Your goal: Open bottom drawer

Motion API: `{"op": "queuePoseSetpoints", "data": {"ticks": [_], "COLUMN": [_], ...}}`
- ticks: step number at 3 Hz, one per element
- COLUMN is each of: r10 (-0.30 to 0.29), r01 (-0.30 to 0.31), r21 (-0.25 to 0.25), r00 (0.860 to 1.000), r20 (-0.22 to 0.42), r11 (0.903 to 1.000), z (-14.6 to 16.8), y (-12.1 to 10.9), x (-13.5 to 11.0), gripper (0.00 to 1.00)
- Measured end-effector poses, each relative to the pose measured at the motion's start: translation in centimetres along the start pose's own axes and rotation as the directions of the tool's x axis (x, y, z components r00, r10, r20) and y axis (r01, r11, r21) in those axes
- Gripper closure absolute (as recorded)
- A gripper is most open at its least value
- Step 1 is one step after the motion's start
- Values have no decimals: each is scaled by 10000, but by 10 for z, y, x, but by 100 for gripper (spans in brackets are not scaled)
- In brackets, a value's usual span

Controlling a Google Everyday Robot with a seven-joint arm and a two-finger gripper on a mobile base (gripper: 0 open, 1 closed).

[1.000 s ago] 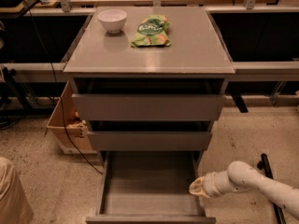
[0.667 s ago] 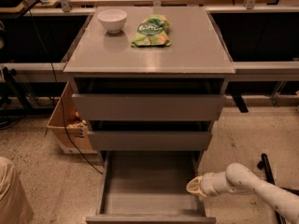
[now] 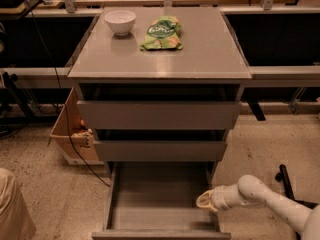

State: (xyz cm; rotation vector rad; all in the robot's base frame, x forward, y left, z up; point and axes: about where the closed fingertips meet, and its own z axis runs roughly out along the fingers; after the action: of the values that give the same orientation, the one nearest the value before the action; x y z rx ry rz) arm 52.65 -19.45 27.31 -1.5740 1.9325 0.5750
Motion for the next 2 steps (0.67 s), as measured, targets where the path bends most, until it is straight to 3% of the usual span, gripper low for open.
{"op": "queuePoseSetpoints", "data": {"ticks": [2], "r10": [905], "r01": [-873], "r21": [-1292], "r00": [9957], "r20": [194], "r11": [9878], "z": [79], "y": [2], "x": [36], "gripper": [100]}}
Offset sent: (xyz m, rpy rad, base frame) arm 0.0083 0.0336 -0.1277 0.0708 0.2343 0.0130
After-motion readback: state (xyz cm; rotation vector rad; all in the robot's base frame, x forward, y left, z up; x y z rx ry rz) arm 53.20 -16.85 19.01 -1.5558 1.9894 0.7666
